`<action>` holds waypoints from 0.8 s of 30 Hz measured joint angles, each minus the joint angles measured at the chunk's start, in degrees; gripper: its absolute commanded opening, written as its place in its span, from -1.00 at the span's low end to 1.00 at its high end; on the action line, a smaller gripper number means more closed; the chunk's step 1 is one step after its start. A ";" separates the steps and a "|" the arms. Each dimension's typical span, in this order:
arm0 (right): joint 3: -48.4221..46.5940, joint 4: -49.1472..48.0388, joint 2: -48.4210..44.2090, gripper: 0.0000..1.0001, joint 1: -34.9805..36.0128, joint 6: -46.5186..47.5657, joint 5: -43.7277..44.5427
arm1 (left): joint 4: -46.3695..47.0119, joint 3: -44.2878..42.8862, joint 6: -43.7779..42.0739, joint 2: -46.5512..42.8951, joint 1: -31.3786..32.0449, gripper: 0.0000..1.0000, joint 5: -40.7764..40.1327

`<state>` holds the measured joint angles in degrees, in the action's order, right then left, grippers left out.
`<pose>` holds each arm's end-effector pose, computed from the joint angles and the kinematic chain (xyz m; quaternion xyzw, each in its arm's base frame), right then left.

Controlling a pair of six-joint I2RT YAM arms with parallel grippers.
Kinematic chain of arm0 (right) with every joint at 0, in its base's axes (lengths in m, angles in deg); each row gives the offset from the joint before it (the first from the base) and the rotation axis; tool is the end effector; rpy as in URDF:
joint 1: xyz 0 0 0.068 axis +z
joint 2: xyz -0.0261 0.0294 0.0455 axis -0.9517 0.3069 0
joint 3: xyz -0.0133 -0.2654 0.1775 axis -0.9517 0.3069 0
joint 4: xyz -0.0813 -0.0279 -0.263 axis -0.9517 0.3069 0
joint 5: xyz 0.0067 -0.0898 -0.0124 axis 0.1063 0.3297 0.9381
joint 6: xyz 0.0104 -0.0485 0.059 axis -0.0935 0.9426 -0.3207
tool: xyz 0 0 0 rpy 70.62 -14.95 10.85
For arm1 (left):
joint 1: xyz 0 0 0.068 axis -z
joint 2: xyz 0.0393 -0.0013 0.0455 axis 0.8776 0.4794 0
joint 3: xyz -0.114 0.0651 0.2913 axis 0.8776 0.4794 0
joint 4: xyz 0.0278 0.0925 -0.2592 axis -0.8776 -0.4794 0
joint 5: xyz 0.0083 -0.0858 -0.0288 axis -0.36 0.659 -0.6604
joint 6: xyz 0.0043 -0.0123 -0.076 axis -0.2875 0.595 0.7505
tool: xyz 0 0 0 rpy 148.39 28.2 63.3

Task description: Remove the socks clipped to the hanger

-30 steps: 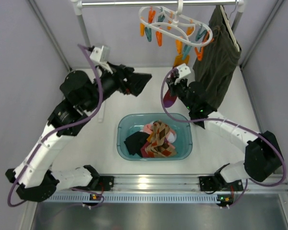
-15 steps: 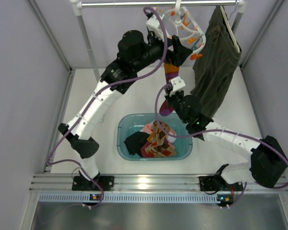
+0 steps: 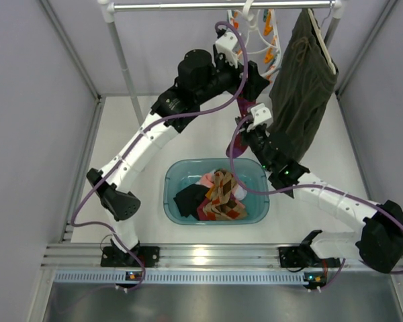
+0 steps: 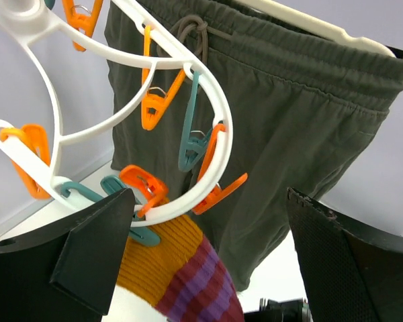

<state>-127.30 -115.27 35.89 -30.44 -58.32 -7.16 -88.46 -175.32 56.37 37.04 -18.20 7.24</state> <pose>0.2479 0.1979 0.3782 -0.1884 0.6408 0.1310 0.7326 0.3343 -0.3278 0.5644 0.2543 0.6522 -0.3677 0.6122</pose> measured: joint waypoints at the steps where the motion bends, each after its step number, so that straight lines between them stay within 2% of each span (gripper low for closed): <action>1: 0.00 0.07 -0.11 -1.00 -0.50 -0.20 -0.44 | 0.15 0.68 -0.04 -0.46 0.00 0.97 0.02; 9: -0.04 2.97 -0.20 -0.99 -2.49 -1.77 -4.13 | 0.22 2.36 -0.15 -4.07 0.00 0.97 -0.26; 15: -0.15 7.19 -1.20 -1.00 -4.00 -3.72 -9.79 | 0.85 6.12 0.09 -9.20 0.00 0.97 -5.81; 19: -0.94 10.67 -3.65 -1.00 -4.74 -4.37 -15.65 | 2.12 9.53 0.07 -11.89 -0.15 0.83 -6.40; 21: -1.38 11.67 -4.90 -1.00 -4.90 -4.55 -18.40 | 2.84 9.64 0.22 -11.63 -0.17 0.69 -4.74; 24: -1.40 12.72 -6.84 -1.00 -5.79 -5.07 -22.10 | 3.52 9.60 0.70 -10.45 -0.44 0.65 -1.88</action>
<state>-128.70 -102.55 29.05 -36.23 -63.39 -29.25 -84.94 -165.73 57.07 26.59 -18.63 5.36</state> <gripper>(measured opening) 0.026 0.832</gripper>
